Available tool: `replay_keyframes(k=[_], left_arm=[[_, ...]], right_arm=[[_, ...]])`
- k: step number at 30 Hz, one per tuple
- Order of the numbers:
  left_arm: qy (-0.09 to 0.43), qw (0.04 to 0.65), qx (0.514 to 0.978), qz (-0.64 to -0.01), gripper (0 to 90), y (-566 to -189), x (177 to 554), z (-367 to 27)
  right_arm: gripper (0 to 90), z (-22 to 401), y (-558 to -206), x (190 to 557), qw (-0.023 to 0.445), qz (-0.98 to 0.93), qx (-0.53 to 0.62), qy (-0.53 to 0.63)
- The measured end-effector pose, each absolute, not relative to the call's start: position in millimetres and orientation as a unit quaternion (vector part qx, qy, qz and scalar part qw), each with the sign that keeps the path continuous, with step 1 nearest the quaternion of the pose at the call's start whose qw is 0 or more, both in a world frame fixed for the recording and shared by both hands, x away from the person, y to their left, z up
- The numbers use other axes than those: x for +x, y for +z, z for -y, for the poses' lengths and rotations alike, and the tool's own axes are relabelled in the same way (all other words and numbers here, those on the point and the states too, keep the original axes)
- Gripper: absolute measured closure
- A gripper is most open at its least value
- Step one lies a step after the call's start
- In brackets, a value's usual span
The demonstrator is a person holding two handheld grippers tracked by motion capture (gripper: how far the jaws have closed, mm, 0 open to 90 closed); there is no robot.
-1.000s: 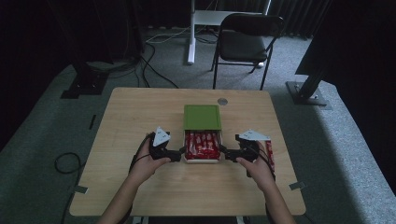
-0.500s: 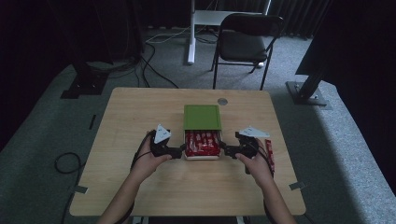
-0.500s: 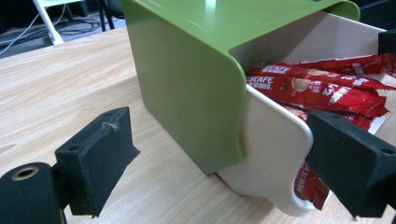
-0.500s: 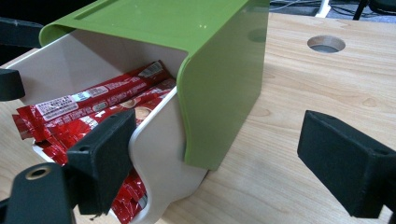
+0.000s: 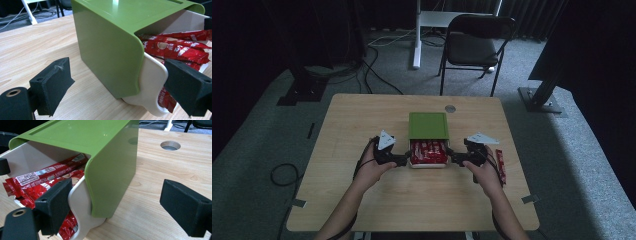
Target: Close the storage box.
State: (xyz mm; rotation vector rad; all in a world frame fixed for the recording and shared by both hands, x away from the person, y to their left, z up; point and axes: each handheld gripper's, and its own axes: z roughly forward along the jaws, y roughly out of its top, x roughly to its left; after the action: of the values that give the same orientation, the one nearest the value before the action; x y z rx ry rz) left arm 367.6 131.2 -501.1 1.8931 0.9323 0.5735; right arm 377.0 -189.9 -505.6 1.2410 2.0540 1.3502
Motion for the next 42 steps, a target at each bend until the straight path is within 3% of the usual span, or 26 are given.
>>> replay_keyframes(k=[42], left_arm=[[0.248,0.451,0.762,-0.394,10.6,-500.9,388.1,-128.5]], right_arm=[[10.7,181.0,-506.9,399.1,0.218,-0.725,0.46,0.464]])
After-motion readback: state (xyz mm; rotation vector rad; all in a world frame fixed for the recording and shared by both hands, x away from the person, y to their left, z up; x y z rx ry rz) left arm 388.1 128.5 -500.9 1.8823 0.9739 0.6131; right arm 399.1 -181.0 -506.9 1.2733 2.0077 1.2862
